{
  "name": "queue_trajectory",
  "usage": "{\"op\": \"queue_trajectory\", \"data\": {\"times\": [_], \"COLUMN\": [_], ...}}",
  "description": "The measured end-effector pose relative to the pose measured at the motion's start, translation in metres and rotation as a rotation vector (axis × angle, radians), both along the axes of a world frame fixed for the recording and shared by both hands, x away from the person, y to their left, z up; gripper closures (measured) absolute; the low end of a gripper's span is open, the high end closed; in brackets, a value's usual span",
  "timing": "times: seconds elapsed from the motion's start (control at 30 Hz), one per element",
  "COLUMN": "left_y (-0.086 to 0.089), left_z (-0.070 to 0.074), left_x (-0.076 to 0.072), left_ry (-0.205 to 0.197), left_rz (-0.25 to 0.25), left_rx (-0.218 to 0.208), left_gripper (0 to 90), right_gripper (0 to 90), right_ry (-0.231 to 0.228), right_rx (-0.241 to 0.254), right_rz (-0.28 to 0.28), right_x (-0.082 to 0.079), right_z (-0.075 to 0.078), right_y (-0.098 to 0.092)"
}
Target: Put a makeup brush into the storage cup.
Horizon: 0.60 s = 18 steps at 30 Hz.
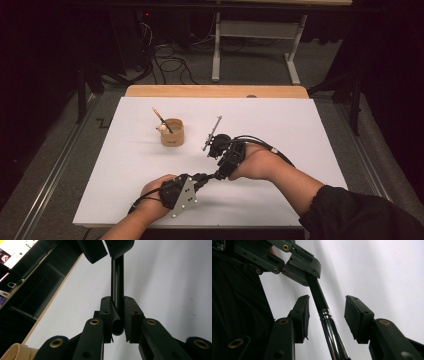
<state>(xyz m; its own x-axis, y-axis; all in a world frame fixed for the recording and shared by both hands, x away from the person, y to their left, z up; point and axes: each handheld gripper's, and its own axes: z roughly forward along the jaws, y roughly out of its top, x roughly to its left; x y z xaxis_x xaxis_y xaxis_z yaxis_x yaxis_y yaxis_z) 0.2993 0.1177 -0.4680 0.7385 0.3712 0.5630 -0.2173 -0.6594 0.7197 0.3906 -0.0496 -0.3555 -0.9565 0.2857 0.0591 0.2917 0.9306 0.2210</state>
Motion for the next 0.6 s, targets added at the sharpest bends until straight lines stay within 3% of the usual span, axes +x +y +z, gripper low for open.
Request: {"op": "queue_trajectory", "data": {"times": [0.27, 0.6], "left_y": [0.004, 0.005], "left_z": [0.000, -0.001], "left_x": [0.004, 0.005], "left_ry": [0.013, 0.016], "left_rz": [0.020, 0.025], "left_rx": [-0.012, -0.009], "left_gripper": [79.0, 79.1], "right_gripper": [46.4, 25.4], "right_ry": [-0.020, -0.063], "right_rx": [0.011, -0.003], "right_rz": [-0.015, -0.052], "right_x": [0.001, 0.004], "right_z": [0.002, 0.010], "right_y": [-0.007, -0.019]}}
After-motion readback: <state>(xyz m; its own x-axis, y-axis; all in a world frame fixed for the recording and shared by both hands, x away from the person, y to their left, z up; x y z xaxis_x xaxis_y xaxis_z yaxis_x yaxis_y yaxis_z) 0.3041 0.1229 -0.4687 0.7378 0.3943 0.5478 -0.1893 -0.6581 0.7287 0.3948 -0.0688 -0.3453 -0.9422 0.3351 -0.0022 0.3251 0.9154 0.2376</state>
